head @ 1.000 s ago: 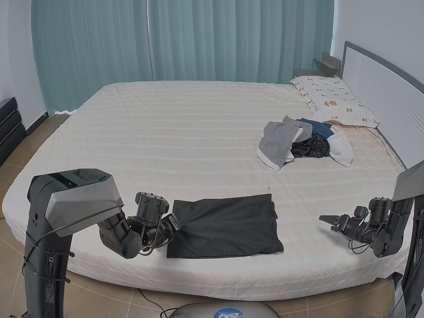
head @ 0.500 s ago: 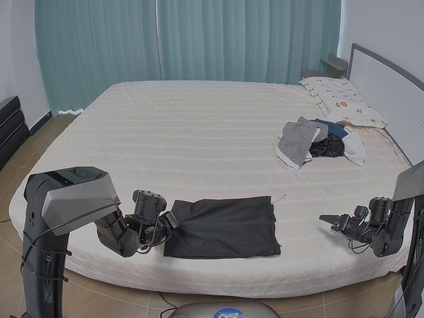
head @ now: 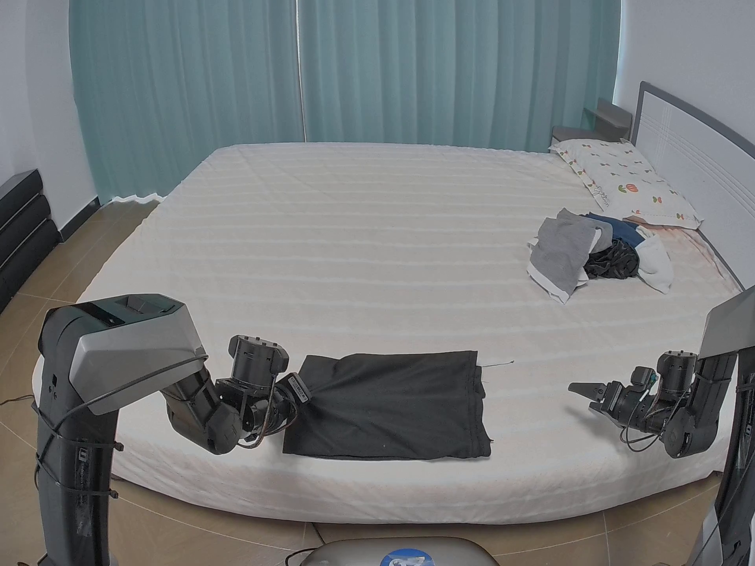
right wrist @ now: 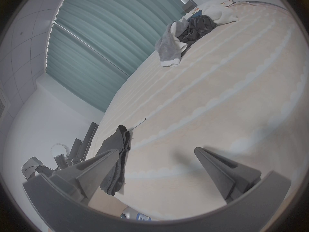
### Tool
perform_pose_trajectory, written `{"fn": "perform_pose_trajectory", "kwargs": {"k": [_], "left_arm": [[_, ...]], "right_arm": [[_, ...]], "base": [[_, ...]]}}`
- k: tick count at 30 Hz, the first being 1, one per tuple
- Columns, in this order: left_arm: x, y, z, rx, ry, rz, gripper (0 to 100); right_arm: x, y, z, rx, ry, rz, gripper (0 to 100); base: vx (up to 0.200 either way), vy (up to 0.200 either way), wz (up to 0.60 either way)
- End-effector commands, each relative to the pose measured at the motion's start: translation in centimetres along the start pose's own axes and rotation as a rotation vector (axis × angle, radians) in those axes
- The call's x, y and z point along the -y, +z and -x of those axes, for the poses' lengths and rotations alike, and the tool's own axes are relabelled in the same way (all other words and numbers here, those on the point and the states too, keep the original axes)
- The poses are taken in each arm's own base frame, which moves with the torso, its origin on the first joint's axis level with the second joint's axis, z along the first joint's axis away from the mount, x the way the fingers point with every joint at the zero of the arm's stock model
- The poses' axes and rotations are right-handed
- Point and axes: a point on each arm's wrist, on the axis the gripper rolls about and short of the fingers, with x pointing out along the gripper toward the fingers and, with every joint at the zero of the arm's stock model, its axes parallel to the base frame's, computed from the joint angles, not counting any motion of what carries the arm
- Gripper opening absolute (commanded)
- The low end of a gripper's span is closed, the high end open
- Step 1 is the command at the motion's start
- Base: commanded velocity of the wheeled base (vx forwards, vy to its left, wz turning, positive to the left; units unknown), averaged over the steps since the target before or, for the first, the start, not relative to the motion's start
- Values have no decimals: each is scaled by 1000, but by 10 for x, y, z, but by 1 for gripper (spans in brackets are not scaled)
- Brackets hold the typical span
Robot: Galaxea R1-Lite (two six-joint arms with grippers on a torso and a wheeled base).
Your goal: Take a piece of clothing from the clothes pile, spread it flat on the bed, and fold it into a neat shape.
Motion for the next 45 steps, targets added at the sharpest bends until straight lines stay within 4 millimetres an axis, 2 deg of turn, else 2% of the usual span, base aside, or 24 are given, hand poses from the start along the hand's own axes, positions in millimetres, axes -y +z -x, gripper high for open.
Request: {"fn": "perform_pose_trajectory", "kwargs": {"k": [1,16,38,39,45], "left_arm": [[-1,1,1,1,2,2,0],[-4,-2,1,-6,15,1,0],[-8,-10,8,-24,30,-10,0],[-8,-9,11,-22,30,-10,100],[-5,-4,15,10,36,13,100]], "right_arm": [[0,0,0,-1,1,0,100],[0,0,0,-2,2,1,100],[0,-1,1,-4,-1,-3,100],[0,-1,1,-4,-1,-3,100],[-1,-1,1,-2,0,-1,100]], "base": [[0,200,0],[0,200,0],[0,0,0],[0,0,0],[0,0,0]]}}
